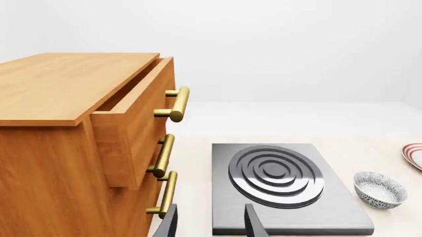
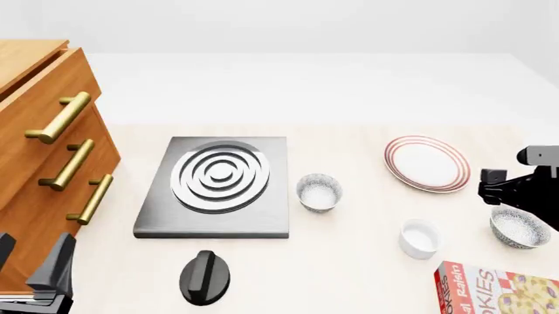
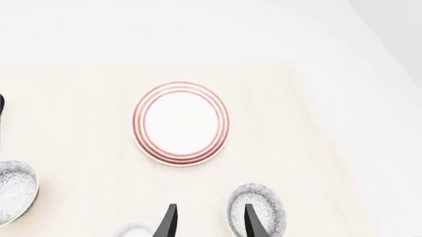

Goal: Pick the akita bowl next to the plate and place it on the plate.

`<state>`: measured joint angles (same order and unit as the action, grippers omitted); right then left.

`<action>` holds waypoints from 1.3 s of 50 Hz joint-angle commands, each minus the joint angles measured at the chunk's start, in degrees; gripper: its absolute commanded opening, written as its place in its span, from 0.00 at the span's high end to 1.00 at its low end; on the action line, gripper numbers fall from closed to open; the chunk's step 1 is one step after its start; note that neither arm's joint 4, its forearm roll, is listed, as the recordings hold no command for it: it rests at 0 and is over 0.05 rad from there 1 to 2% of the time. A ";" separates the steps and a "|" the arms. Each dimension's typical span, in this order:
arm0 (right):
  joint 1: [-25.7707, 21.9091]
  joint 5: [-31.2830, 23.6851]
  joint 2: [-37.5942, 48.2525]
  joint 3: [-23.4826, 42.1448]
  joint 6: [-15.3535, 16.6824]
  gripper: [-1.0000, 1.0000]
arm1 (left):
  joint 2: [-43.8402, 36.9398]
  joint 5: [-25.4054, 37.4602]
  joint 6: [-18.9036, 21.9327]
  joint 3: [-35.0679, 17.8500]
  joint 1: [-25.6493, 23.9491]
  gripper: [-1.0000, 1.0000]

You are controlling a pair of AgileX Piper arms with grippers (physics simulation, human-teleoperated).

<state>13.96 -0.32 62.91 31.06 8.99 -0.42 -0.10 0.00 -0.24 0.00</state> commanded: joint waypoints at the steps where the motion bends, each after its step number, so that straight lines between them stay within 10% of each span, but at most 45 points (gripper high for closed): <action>1: -0.04 4.83 4.56 -1.39 0.17 0.00 | 0.00 0.00 0.00 0.00 0.00 0.00; 65: 4.03 18.92 26.19 -1.80 0.67 0.00 | 0.00 0.00 0.00 0.00 0.00 0.00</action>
<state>17.63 16.52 86.81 29.73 9.66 -0.42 -0.10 0.00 -0.24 0.00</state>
